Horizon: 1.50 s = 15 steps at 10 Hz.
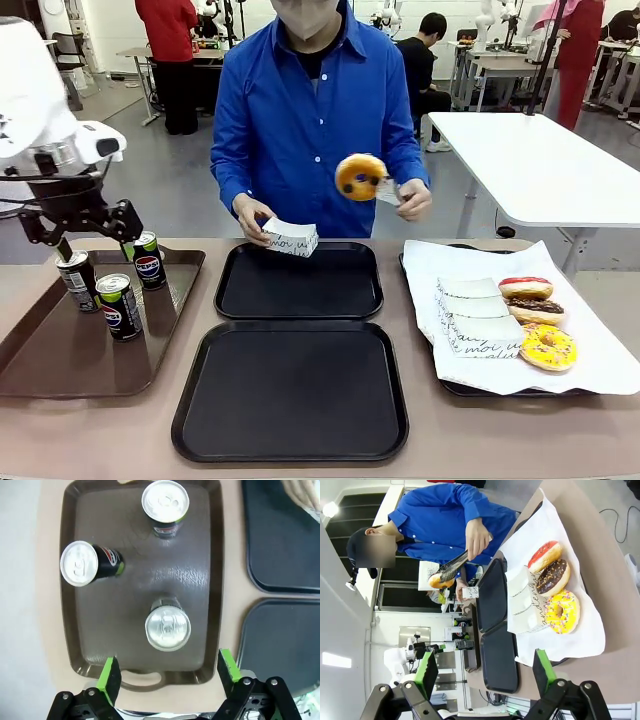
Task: Set up donuts and drinks on trays.
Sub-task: Pick up one Pepsi coke and place it on the Flat Tray.
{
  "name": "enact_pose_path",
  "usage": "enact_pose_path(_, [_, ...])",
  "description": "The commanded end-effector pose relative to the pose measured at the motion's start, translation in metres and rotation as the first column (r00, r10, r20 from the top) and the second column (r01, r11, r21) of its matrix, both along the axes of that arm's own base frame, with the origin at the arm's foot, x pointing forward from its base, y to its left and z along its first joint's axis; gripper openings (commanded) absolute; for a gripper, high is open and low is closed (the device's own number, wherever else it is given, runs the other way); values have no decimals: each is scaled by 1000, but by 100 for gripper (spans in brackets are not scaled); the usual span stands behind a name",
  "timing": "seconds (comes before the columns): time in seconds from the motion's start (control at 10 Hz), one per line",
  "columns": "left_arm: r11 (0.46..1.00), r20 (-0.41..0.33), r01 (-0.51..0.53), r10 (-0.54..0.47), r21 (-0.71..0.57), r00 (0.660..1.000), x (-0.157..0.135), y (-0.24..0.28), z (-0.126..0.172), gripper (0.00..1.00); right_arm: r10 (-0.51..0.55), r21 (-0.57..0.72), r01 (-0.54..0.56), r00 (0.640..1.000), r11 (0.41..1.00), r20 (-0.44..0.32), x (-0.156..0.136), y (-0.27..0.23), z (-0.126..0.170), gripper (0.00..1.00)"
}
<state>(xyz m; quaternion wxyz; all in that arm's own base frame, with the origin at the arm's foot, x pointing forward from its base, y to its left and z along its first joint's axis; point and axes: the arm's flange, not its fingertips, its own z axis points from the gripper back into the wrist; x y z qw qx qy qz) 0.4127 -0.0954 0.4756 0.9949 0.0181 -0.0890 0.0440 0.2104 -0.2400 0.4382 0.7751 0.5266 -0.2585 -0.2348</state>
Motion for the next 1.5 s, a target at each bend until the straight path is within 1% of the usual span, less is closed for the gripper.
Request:
enact_pose_path(0.0, [999,-36,-21,22,40,999,24,-4,-9,100,0,8,0,999,1000,36,3,-1,0,100])
enact_pose_path(0.3, [999,-62,-28,30,39,998,36,0,-35,100,0,8,0,999,1000,36,3,-1,0,100])
enact_pose_path(0.4, [999,-72,-16,18,28,997,40,2,-42,100,0,8,0,999,1000,36,3,-1,0,100])
enact_pose_path(0.7, [1000,-111,2,-2,-3,994,39,5,-68,100,0,8,0,999,1000,36,3,-1,0,100])
enact_pose_path(0.9, [1000,-141,9,-11,-12,990,40,6,-76,100,0,8,0,999,1000,36,3,-1,0,100])
enact_pose_path(1.2, [999,-134,25,-31,-44,990,36,7,-79,100,0,8,0,999,1000,36,3,-1,0,100])
enact_pose_path(1.3, [998,-159,23,-33,-64,987,33,7,-78,40,0,8,0,999,1000,36,3,-1,0,100])
enact_pose_path(1.4, [996,-185,23,-39,-85,982,33,6,-75,40,0,8,0,999,1000,36,3,-1,0,100])
